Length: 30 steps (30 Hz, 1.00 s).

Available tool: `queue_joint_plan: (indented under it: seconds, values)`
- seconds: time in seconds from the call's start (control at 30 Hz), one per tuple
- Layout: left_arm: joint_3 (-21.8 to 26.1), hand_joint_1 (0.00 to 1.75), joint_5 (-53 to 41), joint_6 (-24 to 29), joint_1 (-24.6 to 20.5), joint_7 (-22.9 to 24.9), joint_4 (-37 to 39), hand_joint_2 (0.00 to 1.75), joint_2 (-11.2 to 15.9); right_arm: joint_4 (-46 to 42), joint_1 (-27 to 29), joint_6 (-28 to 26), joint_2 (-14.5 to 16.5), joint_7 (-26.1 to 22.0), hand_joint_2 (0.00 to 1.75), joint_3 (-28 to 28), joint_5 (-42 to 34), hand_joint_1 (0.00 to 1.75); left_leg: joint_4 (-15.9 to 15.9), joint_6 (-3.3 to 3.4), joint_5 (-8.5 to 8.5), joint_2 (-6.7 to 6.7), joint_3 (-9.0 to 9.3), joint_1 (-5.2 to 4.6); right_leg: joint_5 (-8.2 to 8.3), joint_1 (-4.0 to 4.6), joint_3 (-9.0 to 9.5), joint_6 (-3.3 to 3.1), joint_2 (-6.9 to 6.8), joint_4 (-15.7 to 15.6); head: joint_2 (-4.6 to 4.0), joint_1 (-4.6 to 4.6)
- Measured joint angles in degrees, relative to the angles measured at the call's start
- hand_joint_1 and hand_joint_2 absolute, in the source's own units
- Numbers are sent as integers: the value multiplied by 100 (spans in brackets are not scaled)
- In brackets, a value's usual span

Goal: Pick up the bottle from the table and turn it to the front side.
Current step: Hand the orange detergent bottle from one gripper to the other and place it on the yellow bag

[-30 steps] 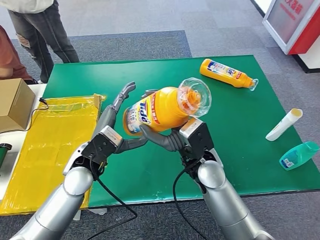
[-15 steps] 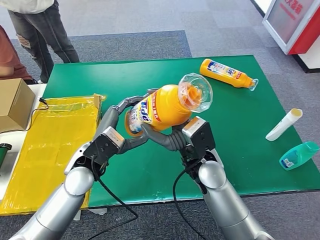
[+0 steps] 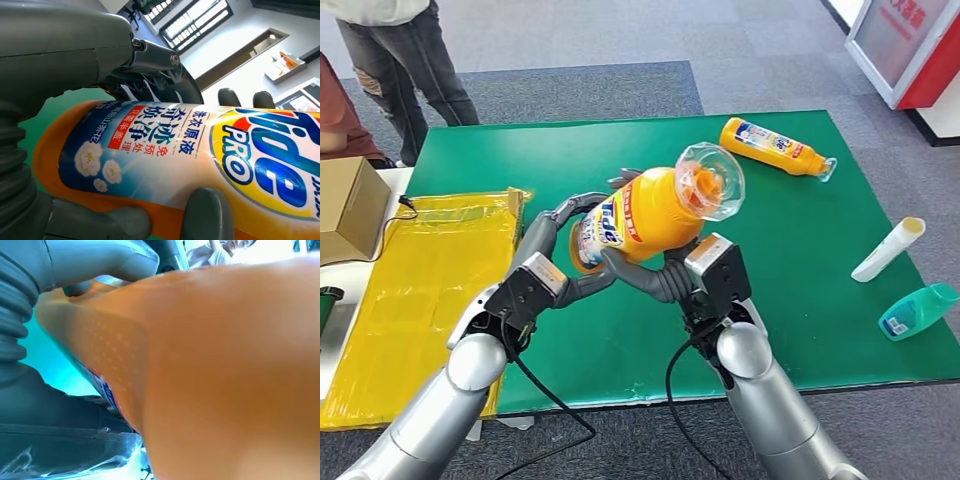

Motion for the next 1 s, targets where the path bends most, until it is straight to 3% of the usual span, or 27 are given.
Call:
queue_joint_plan:
  seconds: [0.83,1.0]
  values:
    - [225,175,325,94,294,-316,-463,175,192,780,-140,174,-17,142,175,-253,-38,0,0,0,1,0,0,0,0,0,-1,0,0,0,0,1]
    - [308,175,-2,391,456,-484,-673,175,232,867,-119,126,-53,184,175,-380,-15,0,0,-1,0,0,0,0,0,0,0,0,1,0,0,1]
